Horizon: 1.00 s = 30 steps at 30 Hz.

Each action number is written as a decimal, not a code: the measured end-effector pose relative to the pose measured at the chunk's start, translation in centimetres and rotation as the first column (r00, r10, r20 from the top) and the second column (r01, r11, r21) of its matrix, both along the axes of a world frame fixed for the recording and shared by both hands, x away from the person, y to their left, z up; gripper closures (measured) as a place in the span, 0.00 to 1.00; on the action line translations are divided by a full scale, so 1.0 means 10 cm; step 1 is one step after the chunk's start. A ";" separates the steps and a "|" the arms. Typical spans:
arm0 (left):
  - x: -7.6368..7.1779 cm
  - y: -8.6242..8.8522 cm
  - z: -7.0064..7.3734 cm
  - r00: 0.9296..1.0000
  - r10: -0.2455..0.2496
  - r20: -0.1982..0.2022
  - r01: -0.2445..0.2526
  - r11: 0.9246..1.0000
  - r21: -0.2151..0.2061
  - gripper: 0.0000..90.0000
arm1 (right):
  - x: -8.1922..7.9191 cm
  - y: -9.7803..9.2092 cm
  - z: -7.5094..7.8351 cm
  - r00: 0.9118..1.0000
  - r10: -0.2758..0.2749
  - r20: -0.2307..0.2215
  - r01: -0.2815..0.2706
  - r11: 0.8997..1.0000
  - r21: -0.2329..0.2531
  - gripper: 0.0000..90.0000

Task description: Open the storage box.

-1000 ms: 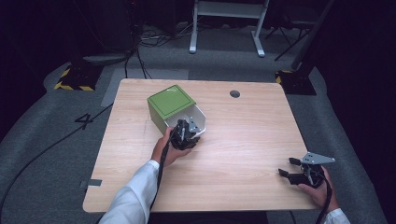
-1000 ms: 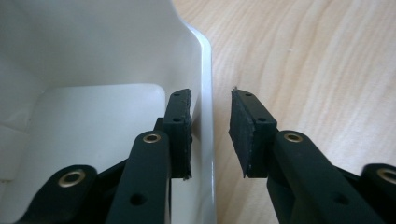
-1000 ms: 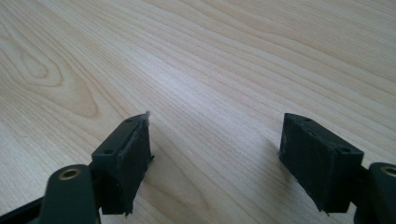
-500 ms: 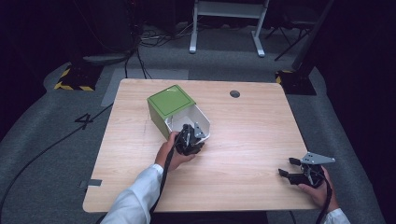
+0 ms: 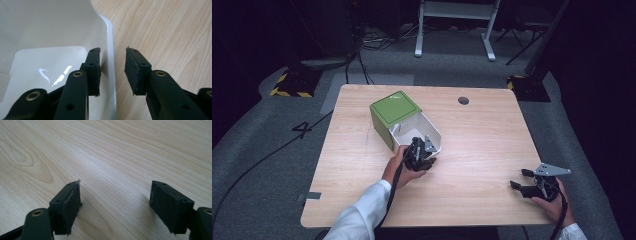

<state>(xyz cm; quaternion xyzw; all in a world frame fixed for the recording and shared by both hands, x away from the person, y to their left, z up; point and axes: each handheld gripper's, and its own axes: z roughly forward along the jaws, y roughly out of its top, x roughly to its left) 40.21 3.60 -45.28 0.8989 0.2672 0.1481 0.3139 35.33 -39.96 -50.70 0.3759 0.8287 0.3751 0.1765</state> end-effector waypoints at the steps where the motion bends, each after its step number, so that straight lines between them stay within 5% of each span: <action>1: 0.00 0.00 0.00 1.000 0.000 0.000 0.000 1.000 0.000 0.73 | 0.00 0.00 0.00 1.000 0.000 0.000 0.000 1.000 0.000 0.28; 19: -0.08 0.03 0.11 1.000 -0.015 -0.001 0.015 0.999 -0.046 0.67 | 0.00 0.00 0.00 1.000 0.000 0.000 0.000 1.000 0.000 0.28; 30: -0.14 0.06 0.28 0.998 -0.041 0.046 0.044 0.997 -0.066 0.66 | 0.00 0.00 0.00 1.000 0.000 0.000 0.000 1.000 0.000 0.28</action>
